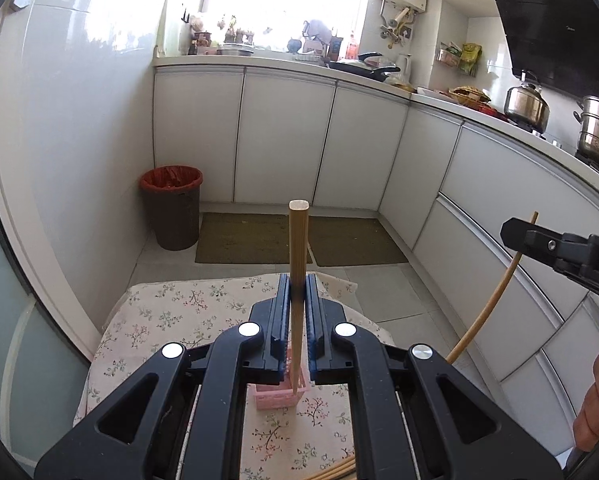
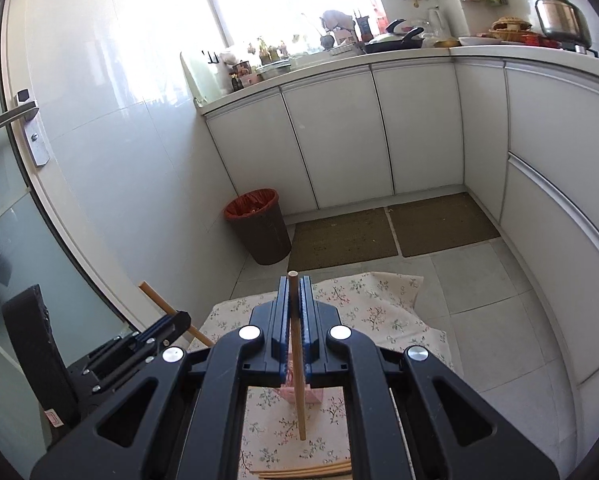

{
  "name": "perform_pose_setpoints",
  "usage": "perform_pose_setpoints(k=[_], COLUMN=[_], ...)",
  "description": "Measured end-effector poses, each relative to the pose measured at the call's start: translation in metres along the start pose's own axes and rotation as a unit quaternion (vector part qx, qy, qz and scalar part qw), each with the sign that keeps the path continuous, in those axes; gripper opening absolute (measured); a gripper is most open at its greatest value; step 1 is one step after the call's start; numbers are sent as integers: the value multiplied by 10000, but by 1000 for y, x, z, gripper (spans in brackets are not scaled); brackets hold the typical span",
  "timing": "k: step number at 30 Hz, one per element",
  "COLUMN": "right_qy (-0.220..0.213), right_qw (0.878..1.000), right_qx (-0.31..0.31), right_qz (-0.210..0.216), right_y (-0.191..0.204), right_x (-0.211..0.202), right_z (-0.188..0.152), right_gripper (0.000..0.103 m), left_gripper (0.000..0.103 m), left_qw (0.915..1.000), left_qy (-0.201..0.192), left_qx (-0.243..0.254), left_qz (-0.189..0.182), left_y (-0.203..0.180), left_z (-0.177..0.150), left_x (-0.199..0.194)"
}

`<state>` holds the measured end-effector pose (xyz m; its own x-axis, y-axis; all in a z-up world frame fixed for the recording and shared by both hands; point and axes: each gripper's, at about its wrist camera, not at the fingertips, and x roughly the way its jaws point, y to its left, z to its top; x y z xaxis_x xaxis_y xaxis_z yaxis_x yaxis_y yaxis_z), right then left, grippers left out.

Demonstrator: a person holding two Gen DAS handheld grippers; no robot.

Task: Organize utensils
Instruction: 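Carry both chopsticks over the pink basket and open both grippers to drop them, then withdraw both tools from the basket back toward the chopstick pile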

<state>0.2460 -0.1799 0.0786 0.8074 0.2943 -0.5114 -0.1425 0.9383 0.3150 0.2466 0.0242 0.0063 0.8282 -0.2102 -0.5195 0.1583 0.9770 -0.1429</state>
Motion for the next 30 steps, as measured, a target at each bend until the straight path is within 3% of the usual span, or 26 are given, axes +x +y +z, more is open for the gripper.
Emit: perform_pose_setpoints(k=[7, 9, 15, 20, 23, 26, 30], right_qy=[39, 122, 362, 429, 469, 552, 513], right_qw=[9999, 9998, 9993, 9987, 9982, 9975, 9974], right_qx=[-79, -108, -88, -265, -375, -436, -406], right_qz=[137, 128, 86, 43, 36, -89, -290], right_y=[9, 12, 15, 22, 26, 27, 24], right_x=[55, 74, 123, 138, 143, 145, 134], right_z=[3, -1, -20, -34, -42, -48, -50], right_gripper=[5, 5, 5, 5, 9, 35, 36], left_gripper=[8, 26, 34, 35, 36, 36, 36], left_qw=[9993, 9986, 9988, 9978, 9973, 9969, 9968], left_qy=[309, 465, 124, -58, -47, -31, -53], left_qx=[-182, -221, -459, -594, -640, -622, -618], left_qz=[91, 96, 141, 274, 349, 477, 497], left_y=[21, 28, 45, 57, 59, 61, 61], left_z=[-17, -24, -13, -5, -5, -6, -5], left_x=[61, 74, 52, 33, 29, 25, 16])
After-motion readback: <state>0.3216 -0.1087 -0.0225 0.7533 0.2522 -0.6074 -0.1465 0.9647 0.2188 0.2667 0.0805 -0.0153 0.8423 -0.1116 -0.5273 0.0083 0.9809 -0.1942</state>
